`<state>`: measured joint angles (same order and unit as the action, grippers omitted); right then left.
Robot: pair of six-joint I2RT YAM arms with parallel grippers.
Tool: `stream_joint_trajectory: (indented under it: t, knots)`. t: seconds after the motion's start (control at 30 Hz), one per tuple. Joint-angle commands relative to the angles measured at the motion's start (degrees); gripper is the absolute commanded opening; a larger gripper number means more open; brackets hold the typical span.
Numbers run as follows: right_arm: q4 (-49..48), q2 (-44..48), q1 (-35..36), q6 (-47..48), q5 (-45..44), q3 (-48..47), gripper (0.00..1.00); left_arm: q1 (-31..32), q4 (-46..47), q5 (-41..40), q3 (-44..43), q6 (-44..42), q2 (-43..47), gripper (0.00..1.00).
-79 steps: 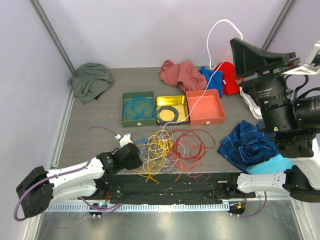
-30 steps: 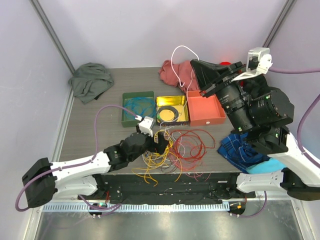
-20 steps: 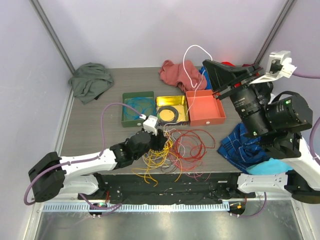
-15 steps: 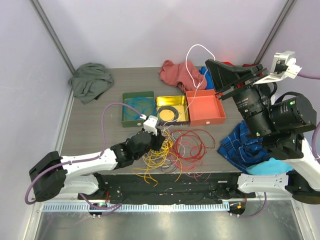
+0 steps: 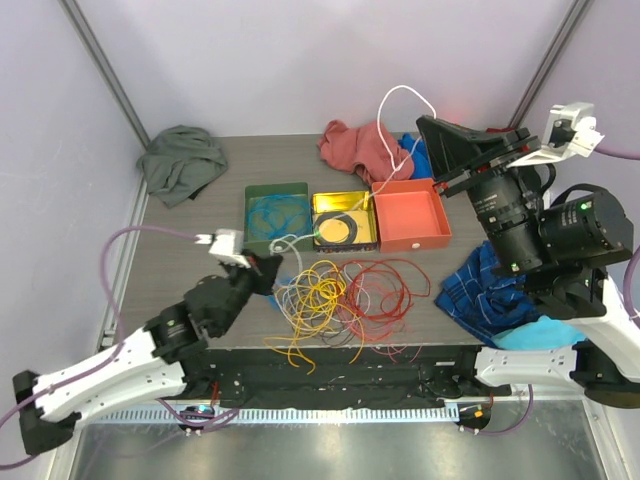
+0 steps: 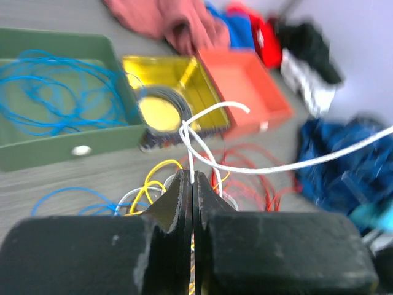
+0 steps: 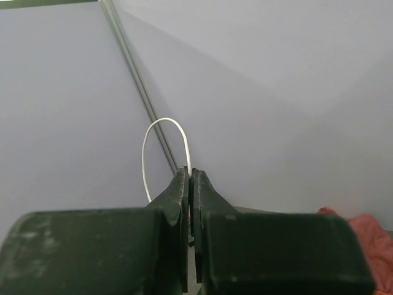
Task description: Untangle the cables
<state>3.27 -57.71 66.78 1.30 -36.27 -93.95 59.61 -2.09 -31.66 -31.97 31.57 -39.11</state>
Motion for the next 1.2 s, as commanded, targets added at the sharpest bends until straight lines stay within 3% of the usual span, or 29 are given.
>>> stream_joint_trajectory:
  t: [0.0, 0.2, 0.37, 0.47, 0.7, 0.9, 0.97, 1.1, 1.17]
  knots:
    - [-6.9, 1.1, 0.3, 4.7, -3.3, -0.5, 0.01, 0.1, -19.2, -10.7, 1.6, 7.7, 10.1, 0.0]
    - [-12.2, 1.3, 0.4, 9.8, -7.0, -2.4, 0.01, -0.1, -39.2, -14.0, 2.5, 25.0, 13.9, 0.0]
    - [-23.6, 3.3, 0.3, 18.1, -10.9, -1.3, 0.01, 0.0, -44.1, -12.6, 3.2, 32.7, 13.8, 0.0]
    - [-27.4, 3.8, 0.3, 20.9, -11.5, -0.3, 0.01, -0.1, -43.6, -11.8, 3.1, 32.9, 13.6, 0.0]
    - [-24.1, 0.9, 0.4, 22.6, -12.3, -0.3, 0.01, -0.1, -39.7, -11.3, 1.2, 28.1, 12.6, 0.0]
    - [-15.9, -7.1, -0.2, 31.6, -23.9, -4.7, 0.01, -0.1, -33.9, -8.7, 0.3, 23.5, 11.3, 0.0]
    - [-12.2, -9.3, -2.7, 29.5, -24.0, -4.7, 0.01, -0.1, -32.4, -8.1, -0.1, 21.6, 10.8, 0.0]
    - [2.1, -11.5, -12.8, 11.8, -17.2, -7.7, 0.01, -0.1, -30.1, -7.2, -1.6, 19.4, 9.5, 0.0]
    - [5.8, -12.7, -15.6, 9.0, -14.0, -7.7, 0.01, -0.1, -29.5, -6.8, -2.1, 18.2, 9.1, 0.0]
